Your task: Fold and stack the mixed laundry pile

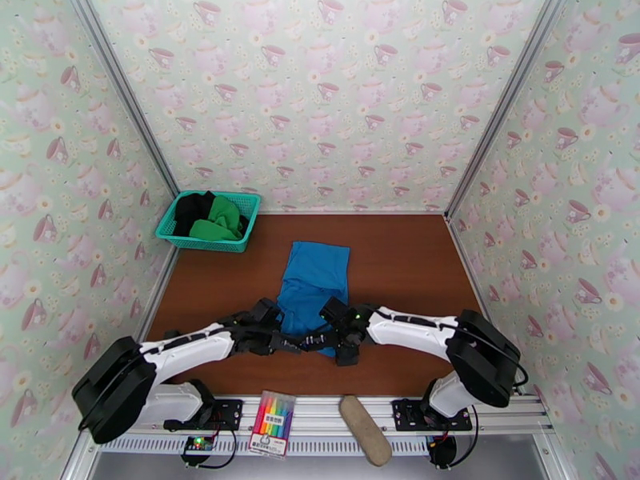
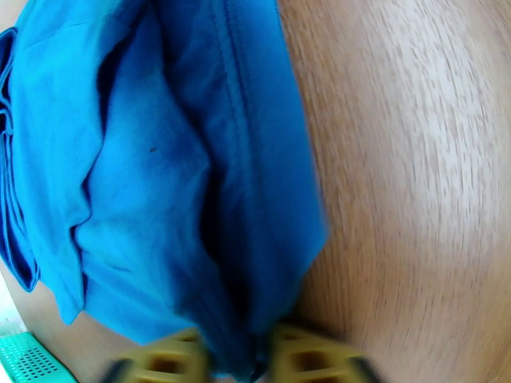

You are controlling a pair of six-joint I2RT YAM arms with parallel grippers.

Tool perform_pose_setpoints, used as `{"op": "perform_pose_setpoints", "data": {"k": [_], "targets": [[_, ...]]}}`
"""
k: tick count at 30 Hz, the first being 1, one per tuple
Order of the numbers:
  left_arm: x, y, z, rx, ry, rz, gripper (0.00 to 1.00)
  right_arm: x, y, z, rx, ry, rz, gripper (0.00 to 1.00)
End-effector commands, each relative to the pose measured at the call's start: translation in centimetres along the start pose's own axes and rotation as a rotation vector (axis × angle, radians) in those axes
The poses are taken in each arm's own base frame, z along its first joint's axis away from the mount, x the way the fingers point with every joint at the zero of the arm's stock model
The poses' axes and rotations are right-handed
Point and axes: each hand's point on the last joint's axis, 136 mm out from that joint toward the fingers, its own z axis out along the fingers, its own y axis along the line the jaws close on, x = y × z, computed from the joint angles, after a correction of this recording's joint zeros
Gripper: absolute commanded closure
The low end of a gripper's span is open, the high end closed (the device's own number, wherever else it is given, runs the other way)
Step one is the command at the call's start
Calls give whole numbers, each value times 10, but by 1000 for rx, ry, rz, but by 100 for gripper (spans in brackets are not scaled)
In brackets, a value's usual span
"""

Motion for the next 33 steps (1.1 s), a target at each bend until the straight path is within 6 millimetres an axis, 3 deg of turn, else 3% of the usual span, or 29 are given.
{"op": "perform_pose_setpoints", "data": {"k": [1, 3, 5, 10, 11, 17, 20, 24, 27, 30, 33], "targets": [[-5, 2, 1, 18, 0, -10, 86, -13, -4, 6, 1, -37, 2, 23], [-6, 2, 2, 19, 3, -7, 91, -14, -3, 10, -9, -38, 10, 26], [-6, 1, 4, 21, 8, -2, 100, -16, -3, 15, -22, -34, 21, 37], [-7, 4, 1, 9, 4, 0, 100, -19, -6, 17, -27, -29, 45, 92], [-7, 4, -1, 4, 0, 0, 100, -21, -7, 13, -23, -36, 45, 100], [-8, 20, -28, -57, -10, -9, 100, -25, -19, -23, 75, -111, 62, 100], [-13, 43, -53, -114, -36, -36, 100, -26, -37, -53, 159, -186, 104, 100], [-18, 89, -83, -199, -71, -69, 100, -19, -77, -96, 284, -262, 222, 100], [-17, 129, -94, -242, -80, -89, 100, -11, -109, -119, 356, -295, 330, 100], [-13, 180, -101, -289, -91, -136, 100, 0, -141, -130, 414, -296, 416, 100], [-3, 227, -93, -311, -96, -182, 100, 16, -176, -129, 449, -269, 503, 100]]}}
